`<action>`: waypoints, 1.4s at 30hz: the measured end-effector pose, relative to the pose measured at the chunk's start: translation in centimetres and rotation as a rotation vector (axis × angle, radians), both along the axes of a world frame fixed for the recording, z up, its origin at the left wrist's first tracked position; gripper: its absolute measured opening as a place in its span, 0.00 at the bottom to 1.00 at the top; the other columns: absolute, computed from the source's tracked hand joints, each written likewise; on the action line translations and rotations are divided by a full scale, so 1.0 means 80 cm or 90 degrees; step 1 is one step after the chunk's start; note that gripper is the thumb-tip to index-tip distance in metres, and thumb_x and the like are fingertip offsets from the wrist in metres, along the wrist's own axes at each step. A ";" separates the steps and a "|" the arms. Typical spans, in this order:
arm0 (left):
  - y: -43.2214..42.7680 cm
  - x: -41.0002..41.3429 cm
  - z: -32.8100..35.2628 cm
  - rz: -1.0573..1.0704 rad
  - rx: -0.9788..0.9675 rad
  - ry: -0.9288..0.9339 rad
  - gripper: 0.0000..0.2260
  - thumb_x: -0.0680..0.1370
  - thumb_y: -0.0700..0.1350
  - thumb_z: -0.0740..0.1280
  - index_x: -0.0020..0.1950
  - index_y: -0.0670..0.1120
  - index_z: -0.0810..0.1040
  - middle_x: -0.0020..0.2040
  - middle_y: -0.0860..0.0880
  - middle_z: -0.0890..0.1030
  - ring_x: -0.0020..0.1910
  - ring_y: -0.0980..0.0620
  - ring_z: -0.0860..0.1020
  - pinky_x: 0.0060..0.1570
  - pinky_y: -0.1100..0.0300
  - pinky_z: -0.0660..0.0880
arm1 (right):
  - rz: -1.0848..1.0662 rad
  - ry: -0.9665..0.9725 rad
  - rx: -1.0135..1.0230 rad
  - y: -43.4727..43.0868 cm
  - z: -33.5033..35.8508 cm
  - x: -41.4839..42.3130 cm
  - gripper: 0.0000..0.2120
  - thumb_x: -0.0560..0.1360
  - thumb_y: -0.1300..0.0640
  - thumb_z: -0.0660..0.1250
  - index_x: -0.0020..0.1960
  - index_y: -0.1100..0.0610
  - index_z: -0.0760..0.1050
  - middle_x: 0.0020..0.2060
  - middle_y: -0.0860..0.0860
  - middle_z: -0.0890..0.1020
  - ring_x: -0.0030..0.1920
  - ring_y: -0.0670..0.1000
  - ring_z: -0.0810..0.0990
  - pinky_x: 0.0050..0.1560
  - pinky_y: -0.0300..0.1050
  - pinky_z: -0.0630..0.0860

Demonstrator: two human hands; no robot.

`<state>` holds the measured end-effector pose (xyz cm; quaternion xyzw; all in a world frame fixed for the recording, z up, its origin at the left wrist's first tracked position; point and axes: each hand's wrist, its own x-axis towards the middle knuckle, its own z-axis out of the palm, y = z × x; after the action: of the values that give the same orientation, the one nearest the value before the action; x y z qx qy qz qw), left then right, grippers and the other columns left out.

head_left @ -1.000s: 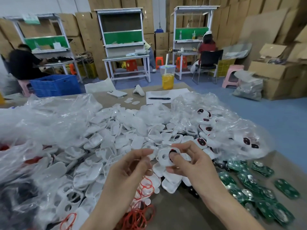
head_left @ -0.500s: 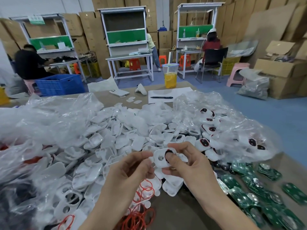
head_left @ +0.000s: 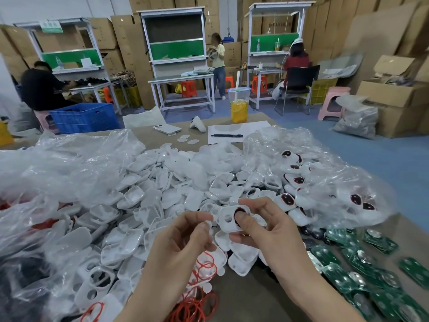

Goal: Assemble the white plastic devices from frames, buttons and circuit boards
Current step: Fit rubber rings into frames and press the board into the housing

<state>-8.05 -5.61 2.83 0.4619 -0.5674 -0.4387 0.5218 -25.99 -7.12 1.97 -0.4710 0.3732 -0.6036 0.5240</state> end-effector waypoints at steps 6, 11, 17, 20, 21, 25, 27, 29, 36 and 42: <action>0.005 -0.004 0.009 -0.008 -0.044 0.024 0.10 0.66 0.56 0.72 0.45 0.56 0.86 0.39 0.47 0.85 0.35 0.54 0.81 0.39 0.67 0.76 | -0.003 -0.006 0.004 -0.002 -0.003 -0.001 0.07 0.69 0.51 0.74 0.47 0.48 0.83 0.50 0.50 0.86 0.43 0.59 0.88 0.43 0.43 0.83; 0.004 -0.002 0.005 0.001 -0.035 0.000 0.08 0.69 0.49 0.74 0.46 0.60 0.86 0.43 0.51 0.87 0.37 0.53 0.84 0.43 0.67 0.78 | -0.003 -0.005 0.012 -0.002 -0.002 0.000 0.04 0.72 0.56 0.73 0.46 0.49 0.83 0.49 0.51 0.86 0.43 0.58 0.87 0.43 0.43 0.83; 0.004 -0.005 0.001 0.034 -0.045 -0.008 0.13 0.75 0.40 0.73 0.48 0.60 0.85 0.45 0.54 0.87 0.39 0.55 0.85 0.41 0.70 0.77 | 0.003 -0.002 0.018 0.000 -0.001 0.004 0.06 0.76 0.62 0.71 0.45 0.52 0.82 0.49 0.53 0.86 0.44 0.59 0.87 0.43 0.44 0.83; 0.003 -0.008 -0.001 0.066 -0.054 -0.041 0.10 0.75 0.44 0.73 0.48 0.62 0.84 0.47 0.58 0.86 0.43 0.59 0.84 0.44 0.71 0.77 | 0.002 -0.001 0.015 0.001 -0.002 0.007 0.07 0.76 0.63 0.72 0.43 0.52 0.82 0.49 0.53 0.86 0.45 0.58 0.87 0.43 0.43 0.83; 0.003 -0.010 -0.003 0.080 -0.068 -0.040 0.08 0.75 0.46 0.73 0.47 0.61 0.85 0.47 0.58 0.86 0.45 0.60 0.84 0.45 0.71 0.77 | 0.002 -0.003 0.012 0.002 -0.002 0.008 0.07 0.76 0.63 0.72 0.43 0.52 0.82 0.48 0.53 0.86 0.45 0.58 0.87 0.44 0.43 0.83; 0.003 -0.015 -0.005 0.088 -0.077 -0.014 0.07 0.68 0.55 0.73 0.42 0.56 0.86 0.52 0.56 0.82 0.48 0.58 0.83 0.48 0.65 0.78 | 0.015 -0.012 0.002 0.003 -0.003 0.011 0.04 0.74 0.60 0.73 0.44 0.52 0.82 0.48 0.52 0.86 0.44 0.56 0.87 0.43 0.42 0.83; 0.002 -0.017 -0.005 0.070 -0.044 0.023 0.04 0.69 0.52 0.73 0.41 0.55 0.85 0.50 0.56 0.84 0.46 0.58 0.84 0.47 0.65 0.79 | 0.027 -0.018 -0.007 0.003 -0.004 0.012 0.03 0.71 0.57 0.73 0.45 0.52 0.82 0.48 0.52 0.86 0.43 0.55 0.87 0.44 0.42 0.83; 0.004 -0.018 -0.002 0.059 -0.018 0.038 0.02 0.69 0.51 0.73 0.40 0.55 0.84 0.45 0.55 0.86 0.39 0.58 0.82 0.42 0.68 0.77 | 0.042 -0.012 -0.010 0.003 -0.005 0.011 0.05 0.71 0.55 0.74 0.47 0.52 0.83 0.49 0.51 0.86 0.43 0.57 0.87 0.44 0.42 0.83; 0.004 -0.016 0.000 0.042 0.022 0.065 0.09 0.76 0.42 0.73 0.41 0.54 0.77 0.37 0.53 0.83 0.33 0.57 0.77 0.35 0.70 0.73 | 0.061 0.020 -0.007 0.003 -0.010 0.012 0.07 0.73 0.55 0.74 0.51 0.51 0.82 0.54 0.49 0.85 0.46 0.57 0.87 0.51 0.54 0.84; 0.010 -0.018 -0.003 -0.004 0.028 0.049 0.12 0.74 0.51 0.69 0.55 0.63 0.80 0.54 0.54 0.85 0.48 0.53 0.83 0.47 0.61 0.79 | 0.085 -0.002 -0.014 0.007 -0.008 0.013 0.07 0.74 0.57 0.73 0.52 0.52 0.82 0.54 0.50 0.85 0.47 0.58 0.87 0.49 0.49 0.84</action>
<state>-9.47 -4.85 2.57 0.4542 -0.5385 -0.4703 0.5315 -24.97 -6.58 1.30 -0.4999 0.3334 -0.5722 0.5582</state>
